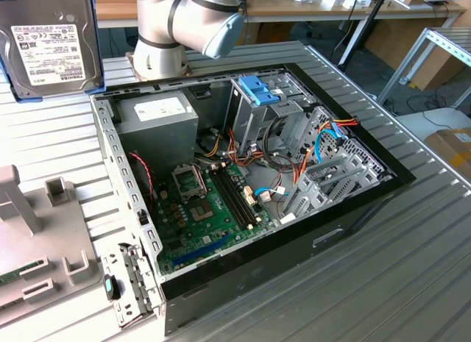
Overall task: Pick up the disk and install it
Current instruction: 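Pick up the disk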
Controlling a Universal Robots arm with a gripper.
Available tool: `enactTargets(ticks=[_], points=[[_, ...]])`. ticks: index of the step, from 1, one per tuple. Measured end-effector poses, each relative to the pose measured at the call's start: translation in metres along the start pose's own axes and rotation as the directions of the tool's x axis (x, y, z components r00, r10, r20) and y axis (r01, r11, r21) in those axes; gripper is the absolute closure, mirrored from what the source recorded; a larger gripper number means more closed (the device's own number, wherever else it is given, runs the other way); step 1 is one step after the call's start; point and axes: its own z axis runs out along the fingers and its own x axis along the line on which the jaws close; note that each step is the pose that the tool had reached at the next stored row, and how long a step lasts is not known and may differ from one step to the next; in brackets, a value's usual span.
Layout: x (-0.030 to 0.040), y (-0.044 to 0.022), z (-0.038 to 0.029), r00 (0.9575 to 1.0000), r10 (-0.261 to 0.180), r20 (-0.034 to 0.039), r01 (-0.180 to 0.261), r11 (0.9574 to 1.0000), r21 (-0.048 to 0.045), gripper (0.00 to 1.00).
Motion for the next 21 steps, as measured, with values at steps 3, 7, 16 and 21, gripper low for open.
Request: enactTargets(ticks=[3, 7, 16, 21], points=[[0.0000, -0.0034, 0.0000, 1.0000, 0.000, -0.0001, 0.000, 1.0000, 0.0001, 0.63], [-0.0001, -0.0103, 0.0001, 1.0000, 0.000, 0.0000, 0.000, 1.0000, 0.0000, 0.63], [0.0008, -0.0469, 0.0004, 1.0000, 0.000, 0.0000, 0.000, 1.0000, 0.0000, 0.63], [0.0013, -0.0639, 0.0006, 1.0000, 0.000, 0.0000, 0.000, 1.0000, 0.0001, 0.63]])
